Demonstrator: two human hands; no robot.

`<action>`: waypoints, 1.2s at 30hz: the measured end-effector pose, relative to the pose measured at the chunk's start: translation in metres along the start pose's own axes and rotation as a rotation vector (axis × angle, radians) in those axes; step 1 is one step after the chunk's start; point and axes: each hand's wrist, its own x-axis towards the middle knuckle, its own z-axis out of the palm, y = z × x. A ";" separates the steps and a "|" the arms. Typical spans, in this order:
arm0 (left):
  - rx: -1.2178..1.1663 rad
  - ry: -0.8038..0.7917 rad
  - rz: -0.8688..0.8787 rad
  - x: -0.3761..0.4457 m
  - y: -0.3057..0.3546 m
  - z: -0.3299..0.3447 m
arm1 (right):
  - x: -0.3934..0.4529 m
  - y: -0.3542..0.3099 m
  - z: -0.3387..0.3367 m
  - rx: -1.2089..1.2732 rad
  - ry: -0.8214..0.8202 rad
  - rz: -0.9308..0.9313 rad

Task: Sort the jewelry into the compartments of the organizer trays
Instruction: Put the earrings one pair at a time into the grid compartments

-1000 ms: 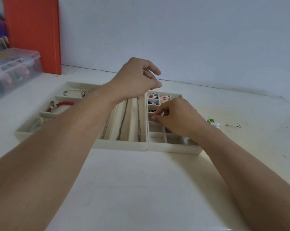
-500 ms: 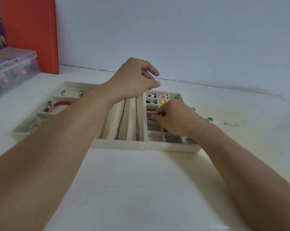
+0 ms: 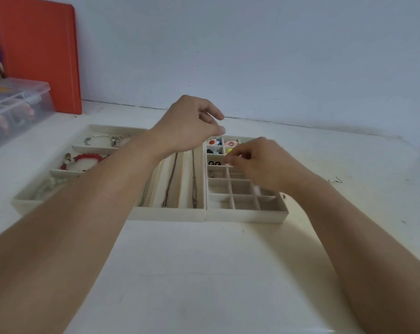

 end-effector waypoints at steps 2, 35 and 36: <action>0.011 0.007 -0.008 0.000 -0.002 0.004 | 0.001 0.011 -0.013 0.056 0.103 0.044; 0.126 -0.195 0.054 0.017 0.054 0.127 | -0.025 0.102 -0.082 -0.308 -0.307 0.351; 0.135 -0.211 0.052 0.016 0.054 0.127 | -0.024 0.101 -0.081 -0.309 -0.313 0.352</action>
